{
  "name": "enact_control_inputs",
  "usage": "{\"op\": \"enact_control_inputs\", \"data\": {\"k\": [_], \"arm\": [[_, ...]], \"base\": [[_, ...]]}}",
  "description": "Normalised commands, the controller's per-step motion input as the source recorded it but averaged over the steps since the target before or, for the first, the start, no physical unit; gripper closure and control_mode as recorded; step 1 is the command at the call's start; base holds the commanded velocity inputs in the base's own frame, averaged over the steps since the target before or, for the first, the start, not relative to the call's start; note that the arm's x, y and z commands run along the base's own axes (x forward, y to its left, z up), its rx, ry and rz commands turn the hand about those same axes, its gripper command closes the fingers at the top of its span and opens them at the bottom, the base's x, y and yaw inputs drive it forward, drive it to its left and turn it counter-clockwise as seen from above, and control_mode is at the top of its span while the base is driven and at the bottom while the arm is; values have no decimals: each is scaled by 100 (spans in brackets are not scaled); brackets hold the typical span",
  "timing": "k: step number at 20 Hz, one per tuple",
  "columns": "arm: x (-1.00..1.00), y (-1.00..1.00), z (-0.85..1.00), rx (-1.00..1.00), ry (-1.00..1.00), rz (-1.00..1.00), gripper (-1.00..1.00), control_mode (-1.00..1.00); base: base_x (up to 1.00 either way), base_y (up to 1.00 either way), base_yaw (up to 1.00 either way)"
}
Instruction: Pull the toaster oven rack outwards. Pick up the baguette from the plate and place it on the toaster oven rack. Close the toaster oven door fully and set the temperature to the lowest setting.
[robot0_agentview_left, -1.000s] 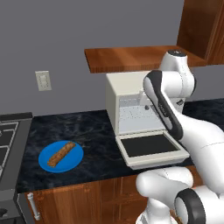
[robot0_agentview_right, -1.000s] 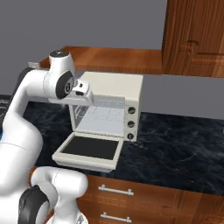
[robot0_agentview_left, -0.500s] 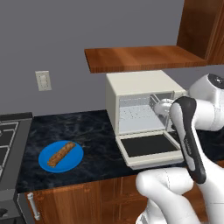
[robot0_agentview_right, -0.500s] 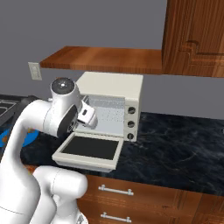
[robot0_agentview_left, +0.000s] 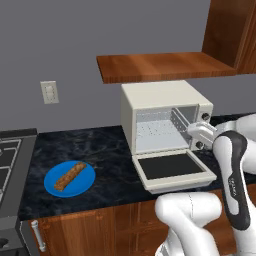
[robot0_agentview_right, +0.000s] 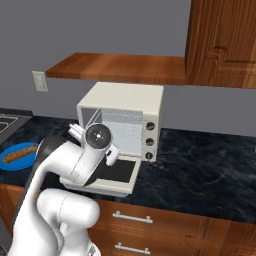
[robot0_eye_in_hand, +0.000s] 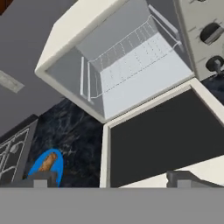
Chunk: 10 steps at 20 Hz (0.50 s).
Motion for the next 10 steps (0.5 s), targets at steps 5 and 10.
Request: {"op": "enact_control_inputs", "data": {"k": [5,10], "arm": [[1,-16,-9,22,-6,0,-100,-100],[34,0,-1,7,-7,0,-100,-100]], "base": [[0,0,0],[0,0,0]]}}
